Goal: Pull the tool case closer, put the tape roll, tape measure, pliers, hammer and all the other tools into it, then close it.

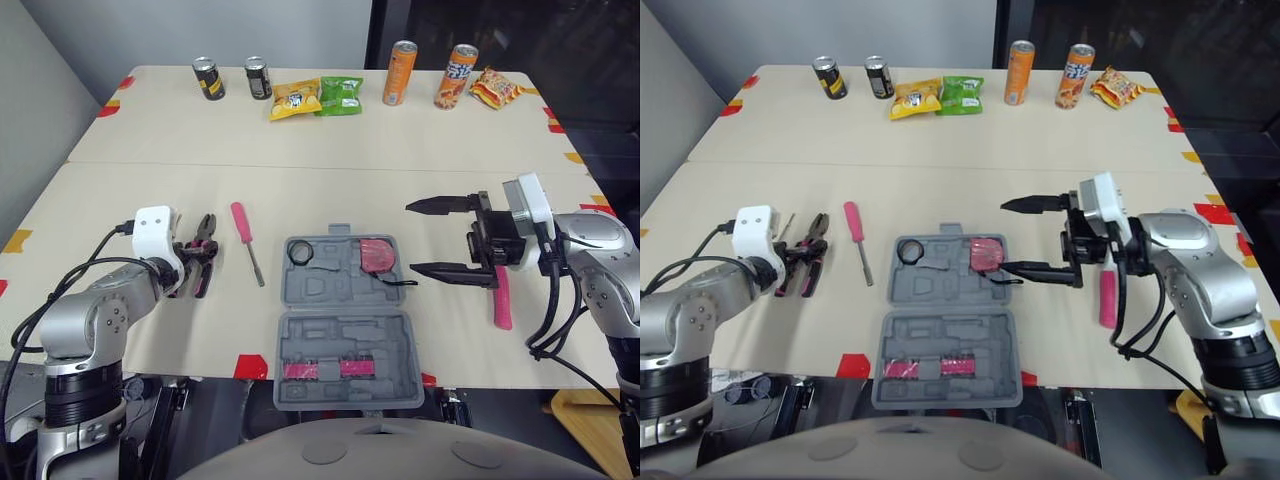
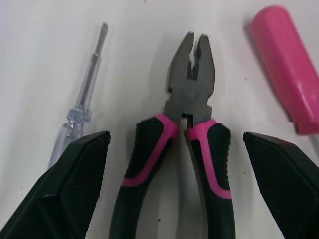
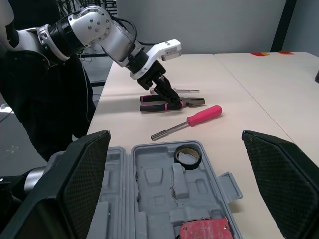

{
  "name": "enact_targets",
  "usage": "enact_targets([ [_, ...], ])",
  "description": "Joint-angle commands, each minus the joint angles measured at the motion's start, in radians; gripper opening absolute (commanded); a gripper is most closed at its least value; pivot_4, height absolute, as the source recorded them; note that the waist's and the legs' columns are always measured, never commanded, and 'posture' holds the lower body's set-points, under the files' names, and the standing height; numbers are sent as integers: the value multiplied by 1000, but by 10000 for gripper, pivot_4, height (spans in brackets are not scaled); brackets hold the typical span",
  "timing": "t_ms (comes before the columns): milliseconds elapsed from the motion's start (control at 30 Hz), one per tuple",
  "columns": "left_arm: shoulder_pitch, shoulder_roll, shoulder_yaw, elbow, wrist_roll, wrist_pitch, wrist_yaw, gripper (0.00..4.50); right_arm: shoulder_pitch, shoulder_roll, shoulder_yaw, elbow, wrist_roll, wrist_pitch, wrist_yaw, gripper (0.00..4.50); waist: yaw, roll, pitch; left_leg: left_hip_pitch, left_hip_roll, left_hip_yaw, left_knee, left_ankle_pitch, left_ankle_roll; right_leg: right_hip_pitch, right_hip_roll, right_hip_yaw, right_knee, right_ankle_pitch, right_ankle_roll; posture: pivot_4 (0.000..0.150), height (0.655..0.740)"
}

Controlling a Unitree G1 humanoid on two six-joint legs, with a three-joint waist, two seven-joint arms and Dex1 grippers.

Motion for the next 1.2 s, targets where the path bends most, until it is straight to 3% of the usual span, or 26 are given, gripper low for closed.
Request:
enact_targets([
  [33,-10,-14,-1,-3,29,28,7,39893,8,1,-20,-23,7,-6,-1,45000,1,0,0,0,0,0,0,0,0,0,0,0,0,0,0,1500,7400],
  [167,-11,-31,-7,6,48,28,-5,25737,18,1,-22,-25,5,-9,-2,45000,6,1,0,0,0,0,1,0,1,0,0,0,1,0,0,1500,7400],
  [200,-12,-32,-7,10,54,21,-12,24348,22,2,-22,-26,4,-10,-2,45000,7,1,-1,0,0,0,1,0,1,0,-1,0,1,0,0,1500,7400],
  [500,10,-12,2,9,83,-35,-93,24322,35,7,-19,-18,-4,-19,-2,45000,12,2,-1,0,0,-1,1,0,1,0,-1,-1,2,0,0,1500,7400],
  [800,74,113,-14,-30,85,-126,-281,24318,43,20,-12,-16,-16,-23,-4,45000,10,1,-1,-2,0,-1,1,0,1,-4,0,-1,1,0,0,1500,7400],
  [1000,149,256,-35,-6,100,-347,-534,24315,40,19,-8,-26,-17,-9,-9,45000,11,2,0,-2,0,0,0,0,1,-4,-1,-1,0,0,0,1500,7400],
  [1200,194,428,39,58,9,-550,-961,24313,22,26,9,-87,-9,47,-77,45000,10,1,1,-1,0,0,-3,0,1,-4,0,-1,-1,0,0,1500,7400],
])
